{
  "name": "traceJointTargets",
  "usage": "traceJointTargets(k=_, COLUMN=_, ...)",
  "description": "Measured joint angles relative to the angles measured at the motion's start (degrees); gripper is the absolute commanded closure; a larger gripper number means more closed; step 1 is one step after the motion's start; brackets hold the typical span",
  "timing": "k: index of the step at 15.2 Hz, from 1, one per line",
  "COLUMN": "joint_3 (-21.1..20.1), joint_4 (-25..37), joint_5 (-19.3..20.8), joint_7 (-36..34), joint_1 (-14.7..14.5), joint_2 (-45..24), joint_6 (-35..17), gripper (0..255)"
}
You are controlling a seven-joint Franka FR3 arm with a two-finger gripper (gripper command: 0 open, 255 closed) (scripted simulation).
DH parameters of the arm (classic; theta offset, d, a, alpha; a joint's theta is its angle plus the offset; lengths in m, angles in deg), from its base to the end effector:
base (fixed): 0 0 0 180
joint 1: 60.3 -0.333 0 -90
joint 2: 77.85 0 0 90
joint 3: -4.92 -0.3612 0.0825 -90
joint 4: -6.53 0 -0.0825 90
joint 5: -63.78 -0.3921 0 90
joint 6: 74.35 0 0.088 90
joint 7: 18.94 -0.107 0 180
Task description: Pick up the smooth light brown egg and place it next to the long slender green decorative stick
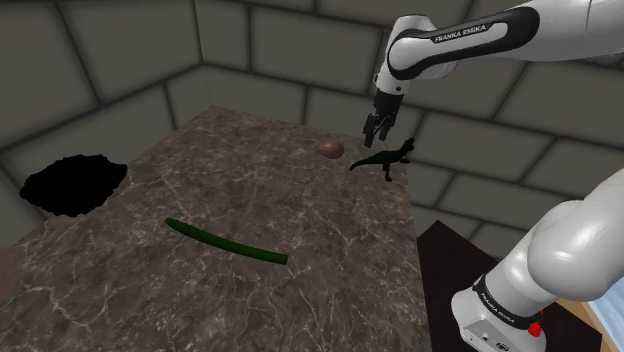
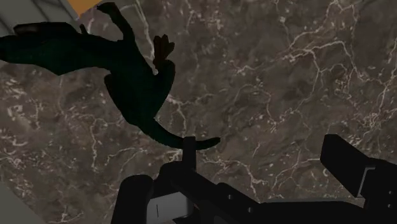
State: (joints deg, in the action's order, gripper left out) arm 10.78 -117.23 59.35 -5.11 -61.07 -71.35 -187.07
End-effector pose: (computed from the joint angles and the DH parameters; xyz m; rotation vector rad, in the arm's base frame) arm 0.5052 -0.0414 0.4813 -3.0408 -0.1841 0.0999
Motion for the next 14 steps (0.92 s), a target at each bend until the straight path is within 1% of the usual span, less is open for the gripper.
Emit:
traceJointTargets(k=4, joint_3=0.5, joint_4=7.1, joint_5=-2.0, joint_7=3.6, joint_1=0.2, joint_2=-8.6, joint_6=-2.0, gripper=0)
traceJointTargets(k=7, joint_3=0.2, joint_4=11.7, joint_5=-3.6, joint_7=5.2, joint_1=0.1, joint_2=-14.4, joint_6=-3.7, gripper=0)
traceJointTargets(k=11, joint_3=-0.3, joint_4=20.8, joint_5=-5.5, joint_7=7.6, joint_1=0.7, joint_2=-23.2, joint_6=-4.0, gripper=0)
traceJointTargets(k=14, joint_3=-0.5, joint_4=21.8, joint_5=-6.0, joint_7=8.2, joint_1=0.7, joint_2=-25.4, joint_6=-5.3, gripper=0)
